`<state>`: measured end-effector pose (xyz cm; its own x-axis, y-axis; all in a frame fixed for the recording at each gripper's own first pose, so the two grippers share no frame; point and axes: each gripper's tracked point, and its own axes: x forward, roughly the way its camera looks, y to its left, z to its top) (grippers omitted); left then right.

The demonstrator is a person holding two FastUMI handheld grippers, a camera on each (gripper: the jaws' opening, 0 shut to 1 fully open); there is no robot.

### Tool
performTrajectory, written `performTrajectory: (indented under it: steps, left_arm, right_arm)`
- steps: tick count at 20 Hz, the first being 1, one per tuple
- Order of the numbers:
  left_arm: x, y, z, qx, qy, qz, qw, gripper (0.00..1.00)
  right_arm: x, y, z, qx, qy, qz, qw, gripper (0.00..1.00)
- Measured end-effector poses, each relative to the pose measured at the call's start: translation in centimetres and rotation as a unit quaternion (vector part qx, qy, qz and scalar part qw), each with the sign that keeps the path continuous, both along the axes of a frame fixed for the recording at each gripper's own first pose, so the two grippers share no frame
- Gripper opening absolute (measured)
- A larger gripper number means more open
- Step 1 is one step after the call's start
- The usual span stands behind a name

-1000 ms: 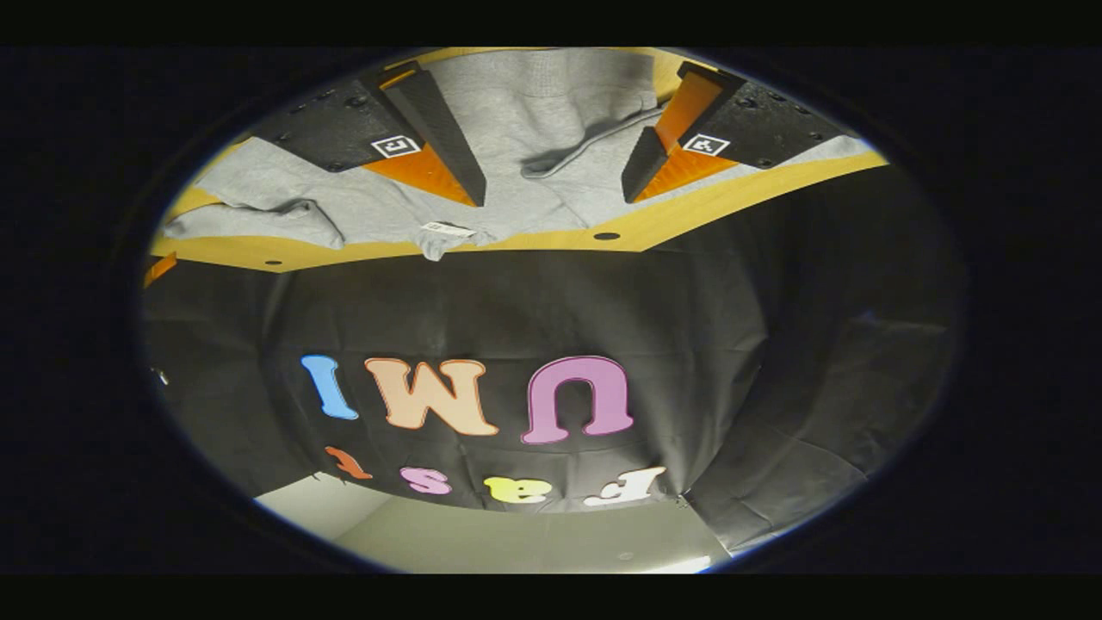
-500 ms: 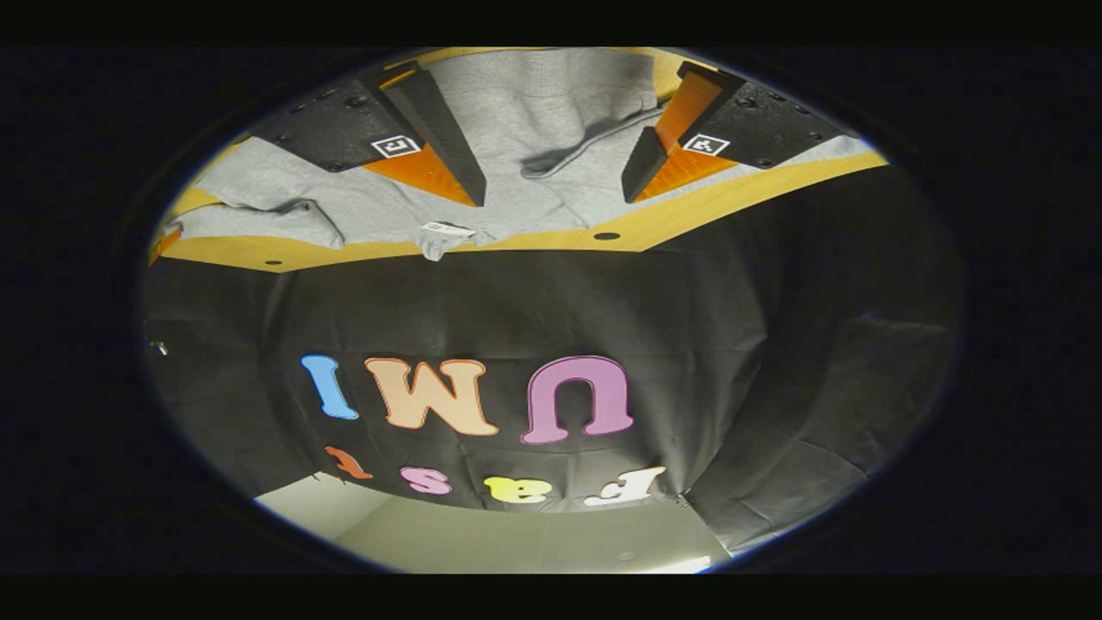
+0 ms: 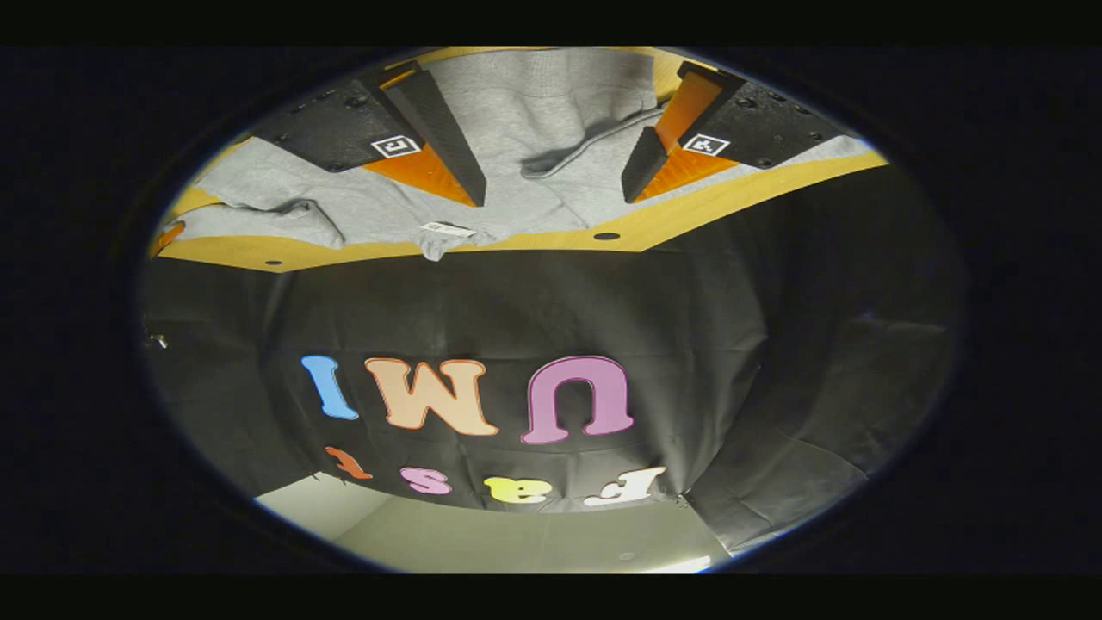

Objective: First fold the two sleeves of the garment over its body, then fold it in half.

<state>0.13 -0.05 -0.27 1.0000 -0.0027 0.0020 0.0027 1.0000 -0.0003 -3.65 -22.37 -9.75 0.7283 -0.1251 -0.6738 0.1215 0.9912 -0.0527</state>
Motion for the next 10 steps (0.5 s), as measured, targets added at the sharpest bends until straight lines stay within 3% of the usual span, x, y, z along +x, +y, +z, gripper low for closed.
performTrajectory:
  steps: [1,2,4,7,9,10]
  left_arm:
    - [0.0,0.0,-0.1,0.000,0.000,0.000,1.000,0.94]
    - [-0.1,-0.1,0.1,0.000,0.000,0.000,1.000,0.94]
    - [-0.1,0.0,0.0,0.000,0.000,0.000,1.000,0.94]
    - [-0.1,0.0,-0.1,0.000,0.000,0.000,1.000,0.94]
    - [-0.1,0.0,-0.1,0.000,0.000,0.000,1.000,0.94]
    - [0.0,-0.1,-0.1,0.000,0.000,0.000,1.000,0.95]
  right_arm:
    - [-0.1,0.3,0.0,0.001,0.000,0.005,1.000,0.85]
    - [-0.1,0.6,-0.1,-0.001,0.000,0.009,1.000,0.70]
    - [-0.1,1.6,-0.1,0.005,0.004,0.018,1.000,0.58]
    - [-0.3,2.4,-0.2,0.008,0.014,0.032,0.999,0.25]
    - [-0.4,2.7,-0.2,0.018,0.019,0.036,0.999,0.20]
    - [-0.3,2.8,-0.2,0.024,0.019,0.035,0.999,0.13]
